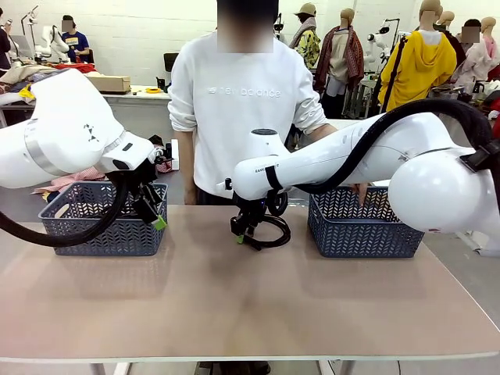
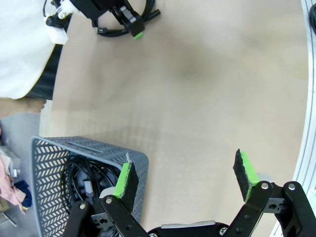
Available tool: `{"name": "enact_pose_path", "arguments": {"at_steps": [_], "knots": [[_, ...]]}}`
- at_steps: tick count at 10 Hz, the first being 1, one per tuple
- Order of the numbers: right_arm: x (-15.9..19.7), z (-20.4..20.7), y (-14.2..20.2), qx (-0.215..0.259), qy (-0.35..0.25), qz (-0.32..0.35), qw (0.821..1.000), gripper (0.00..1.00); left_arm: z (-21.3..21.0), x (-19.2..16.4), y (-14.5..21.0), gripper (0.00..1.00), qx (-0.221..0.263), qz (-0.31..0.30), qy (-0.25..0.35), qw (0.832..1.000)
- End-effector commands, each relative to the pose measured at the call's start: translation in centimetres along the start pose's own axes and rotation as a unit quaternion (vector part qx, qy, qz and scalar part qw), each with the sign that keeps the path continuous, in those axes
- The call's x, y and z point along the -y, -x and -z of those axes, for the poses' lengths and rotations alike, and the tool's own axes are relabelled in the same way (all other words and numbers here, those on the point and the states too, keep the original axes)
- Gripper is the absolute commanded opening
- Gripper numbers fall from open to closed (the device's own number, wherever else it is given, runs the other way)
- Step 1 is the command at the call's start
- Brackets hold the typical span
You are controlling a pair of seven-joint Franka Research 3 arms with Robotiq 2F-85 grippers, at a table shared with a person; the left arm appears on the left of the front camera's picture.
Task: Organize the cables according to human instructions.
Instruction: Pick up a bundle of cables and place it in the basket indicated by the human.
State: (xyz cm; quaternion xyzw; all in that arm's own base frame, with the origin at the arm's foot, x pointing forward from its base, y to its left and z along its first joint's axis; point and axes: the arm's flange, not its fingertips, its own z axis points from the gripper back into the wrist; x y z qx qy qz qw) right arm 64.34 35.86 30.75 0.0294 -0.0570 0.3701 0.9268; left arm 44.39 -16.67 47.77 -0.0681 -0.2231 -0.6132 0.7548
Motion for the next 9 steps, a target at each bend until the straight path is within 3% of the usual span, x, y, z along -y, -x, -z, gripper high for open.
{"name": "enact_pose_path", "arguments": {"at_steps": [1, 4, 9], "knots": [[0.1, -0.3, -0.2, 0.010, -0.008, 0.017, 1.000, 0.31, -0.3, -0.2, 0.1, 1.00, -0.003, -0.001, 0.001, 1.000], [0.2, -0.4, -0.2, 0.010, -0.010, 0.023, 1.000, 0.01, -0.3, -0.2, 0.1, 1.00, -0.003, -0.001, 0.001, 1.000], [-0.4, -6.5, 1.9, 0.012, -0.057, -0.019, 0.998, 0.00, -0.3, -0.2, 0.1, 1.00, -0.003, -0.001, 0.001, 1.000]]}}
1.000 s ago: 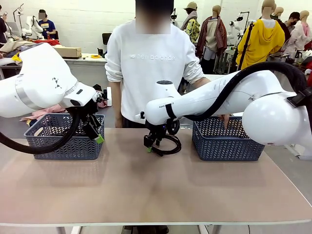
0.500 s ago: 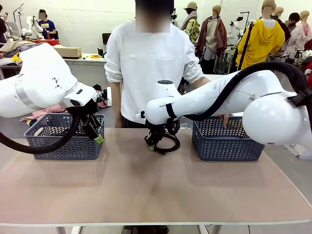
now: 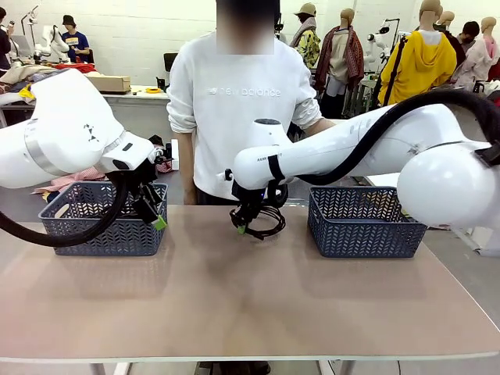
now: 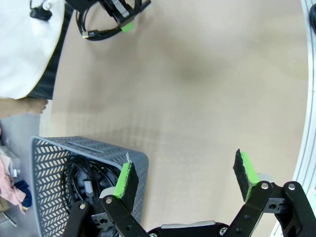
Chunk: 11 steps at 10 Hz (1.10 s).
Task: Organize the cables according to human instructions.
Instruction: Pick up a bundle of cables and place it in the basket indicated by the human.
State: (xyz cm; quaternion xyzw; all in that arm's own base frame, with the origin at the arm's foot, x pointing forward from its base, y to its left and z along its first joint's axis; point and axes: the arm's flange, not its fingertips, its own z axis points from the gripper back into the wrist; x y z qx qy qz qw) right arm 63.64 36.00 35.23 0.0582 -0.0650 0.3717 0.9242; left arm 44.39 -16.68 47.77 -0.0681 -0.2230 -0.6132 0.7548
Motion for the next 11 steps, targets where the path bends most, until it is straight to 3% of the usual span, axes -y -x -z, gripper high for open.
{"name": "enact_pose_path", "arguments": {"at_steps": [1, 4, 6, 8, 11], "knots": [[0.2, -4.7, 2.7, -0.002, -0.043, -0.063, 0.997, 0.00, -0.3, -0.2, 0.1, 1.00, -0.003, -0.001, 0.000, 1.000], [1.6, -11.6, 5.4, -0.035, -0.034, -0.214, 0.976, 0.00, -0.3, -0.2, 0.1, 1.00, -0.003, -0.001, 0.000, 1.000], [4.0, -15.0, 7.8, -0.061, -0.050, -0.301, 0.950, 0.00, -0.3, -0.2, 0.1, 1.00, -0.003, -0.001, 0.000, 1.000], [7.2, -17.0, 10.4, -0.059, -0.062, -0.353, 0.932, 0.00, -0.3, -0.2, 0.1, 1.00, -0.003, -0.001, 0.000, 1.000], [11.1, -18.7, 13.4, -0.049, -0.052, -0.375, 0.924, 0.00, -0.3, -0.2, 0.1, 1.00, -0.003, -0.001, 0.000, 1.000]]}}
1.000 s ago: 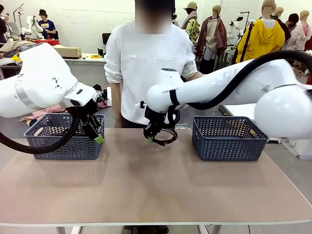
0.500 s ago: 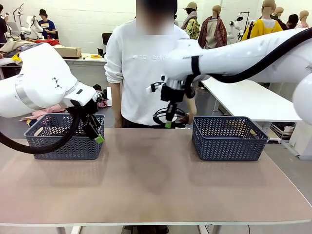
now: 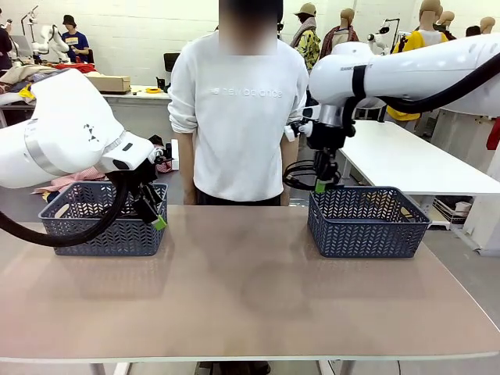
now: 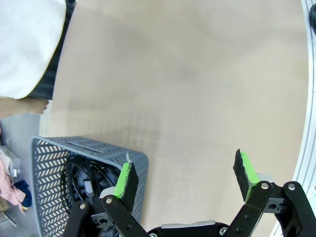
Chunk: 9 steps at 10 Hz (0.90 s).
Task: Organize the cables according to human instructions.
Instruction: Pick up a bundle of cables and place it in the basket indicated by the human.
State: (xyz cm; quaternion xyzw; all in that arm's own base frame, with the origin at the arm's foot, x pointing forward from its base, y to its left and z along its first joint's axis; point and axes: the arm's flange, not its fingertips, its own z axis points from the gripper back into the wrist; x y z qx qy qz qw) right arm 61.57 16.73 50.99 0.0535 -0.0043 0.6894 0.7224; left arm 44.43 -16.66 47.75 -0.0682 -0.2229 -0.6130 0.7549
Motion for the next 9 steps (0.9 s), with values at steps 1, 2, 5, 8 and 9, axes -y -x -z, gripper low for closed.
{"name": "enact_pose_path", "arguments": {"at_steps": [1, 2, 5, 8, 9], "knots": [[-1.0, 0.3, 1.5, 0.016, 0.016, 0.000, 1.000, 0.00, -0.3, -0.2, 0.1, 1.00, -0.003, -0.001, 0.000, 1.000], [0.0, 0.0, 0.0, 0.000, 0.000, 0.000, 1.000, 0.00, -0.3, -0.2, 0.1, 1.00, -0.003, -0.001, 0.000, 1.000], [0.0, 0.0, 0.0, 0.000, 0.000, 0.000, 1.000, 0.00, -0.3, -0.2, 0.1, 1.00, -0.003, -0.001, 0.000, 1.000], [0.0, 0.0, 0.0, 0.000, 0.000, 0.000, 1.000, 0.00, -0.3, -0.2, 0.1, 1.00, -0.003, -0.001, 0.000, 1.000], [-0.1, 0.4, 0.0, -0.001, -0.002, -0.005, 1.000, 0.13, -0.3, -0.2, 0.1, 1.00, -0.003, -0.001, 0.000, 1.000]]}}
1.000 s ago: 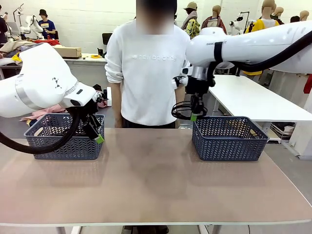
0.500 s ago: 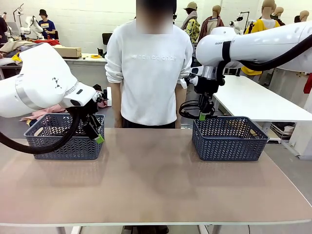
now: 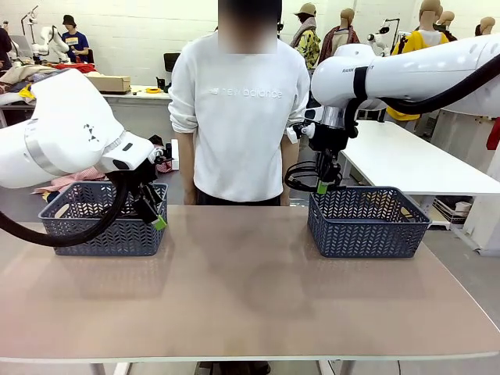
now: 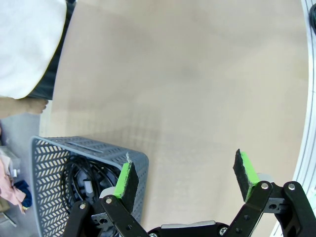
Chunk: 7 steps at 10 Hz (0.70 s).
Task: Organize the cables according to human instructions.
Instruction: Pick up a bundle of cables and place it in the basket indicated by the human.
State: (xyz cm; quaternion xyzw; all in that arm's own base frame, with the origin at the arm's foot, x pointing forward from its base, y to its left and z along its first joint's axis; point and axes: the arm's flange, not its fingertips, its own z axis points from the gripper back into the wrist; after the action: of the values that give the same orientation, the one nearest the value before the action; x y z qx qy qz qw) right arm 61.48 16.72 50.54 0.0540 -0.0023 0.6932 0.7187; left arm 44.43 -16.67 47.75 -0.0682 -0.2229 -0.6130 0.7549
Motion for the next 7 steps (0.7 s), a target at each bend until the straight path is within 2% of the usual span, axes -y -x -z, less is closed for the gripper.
{"name": "enact_pose_path", "arguments": {"at_steps": [1, 7], "knots": [[0.2, -0.2, 1.3, -0.001, 0.017, -0.003, 1.000, 0.13, -0.3, -0.1, 0.1, 1.00, -0.003, -0.001, 0.000, 1.000], [1.9, 1.9, 12.2, 0.022, 0.038, 0.001, 0.999, 0.13, -0.3, -0.1, 0.1, 1.00, -0.003, -0.001, 0.000, 1.000]]}}
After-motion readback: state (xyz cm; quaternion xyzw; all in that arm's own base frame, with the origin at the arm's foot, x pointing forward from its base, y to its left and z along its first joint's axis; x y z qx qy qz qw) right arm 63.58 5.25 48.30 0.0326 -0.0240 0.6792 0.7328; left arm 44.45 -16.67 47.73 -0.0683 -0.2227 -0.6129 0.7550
